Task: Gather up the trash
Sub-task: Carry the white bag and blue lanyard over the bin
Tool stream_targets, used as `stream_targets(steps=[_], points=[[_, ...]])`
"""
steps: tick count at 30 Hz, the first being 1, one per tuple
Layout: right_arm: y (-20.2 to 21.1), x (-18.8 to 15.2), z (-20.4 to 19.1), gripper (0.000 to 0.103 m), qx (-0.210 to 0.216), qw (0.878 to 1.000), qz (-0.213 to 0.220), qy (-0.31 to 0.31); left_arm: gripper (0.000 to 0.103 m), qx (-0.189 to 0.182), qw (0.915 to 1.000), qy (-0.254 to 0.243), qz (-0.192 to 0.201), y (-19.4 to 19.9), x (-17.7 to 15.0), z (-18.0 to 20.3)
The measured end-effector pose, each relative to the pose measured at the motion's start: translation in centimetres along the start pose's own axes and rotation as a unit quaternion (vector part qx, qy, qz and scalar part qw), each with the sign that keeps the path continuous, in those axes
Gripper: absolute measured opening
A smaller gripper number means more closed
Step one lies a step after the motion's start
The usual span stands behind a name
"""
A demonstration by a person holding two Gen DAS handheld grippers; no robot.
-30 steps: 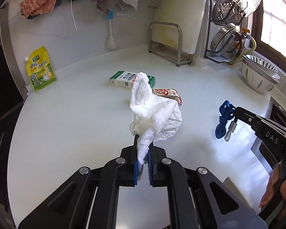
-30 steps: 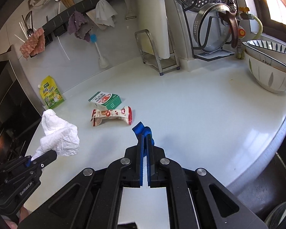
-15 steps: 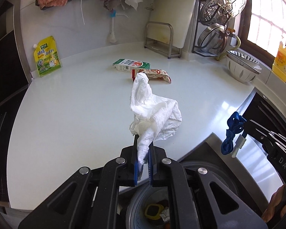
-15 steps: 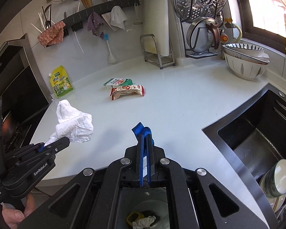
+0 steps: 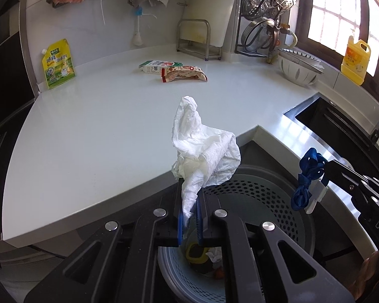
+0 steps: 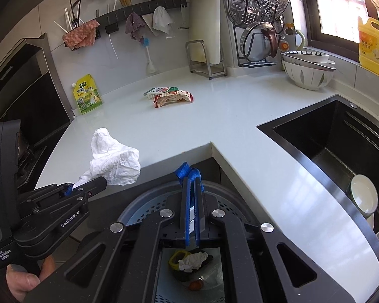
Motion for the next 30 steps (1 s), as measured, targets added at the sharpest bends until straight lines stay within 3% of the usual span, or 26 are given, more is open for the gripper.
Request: stream_targets(steps=[11,20,30], points=[[1.0,-4.0,0.7,0.003,0.006,1.000,-0.008,-0.006,0.008,-0.004,0.9998,-0.012,-0.014,0.4,-3.7,1.2],[0.1,-7.1,1.1,0.003,0.009,0.999,-0.033,-0.013,0.008,-0.014,0.9985,-0.014,-0.052,-1.1,-6.3,1.6],[-1.2,-7.8,1.4,0.003,0.010,0.998,-0.052,-0.019,0.008,-0.023,0.9965,-0.015,-0.078,-2.8,-7.1,1.9]])
Point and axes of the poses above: each gripper's, at about its wrist camera, not at the fingertips, and y roughly against the way its jaws point, z to its right, x to its top, the point moved 1 cm from there along -y, roughly the way its jaws point, and after that the axes turned 11 degrees about -x, right-handed, at the moved point
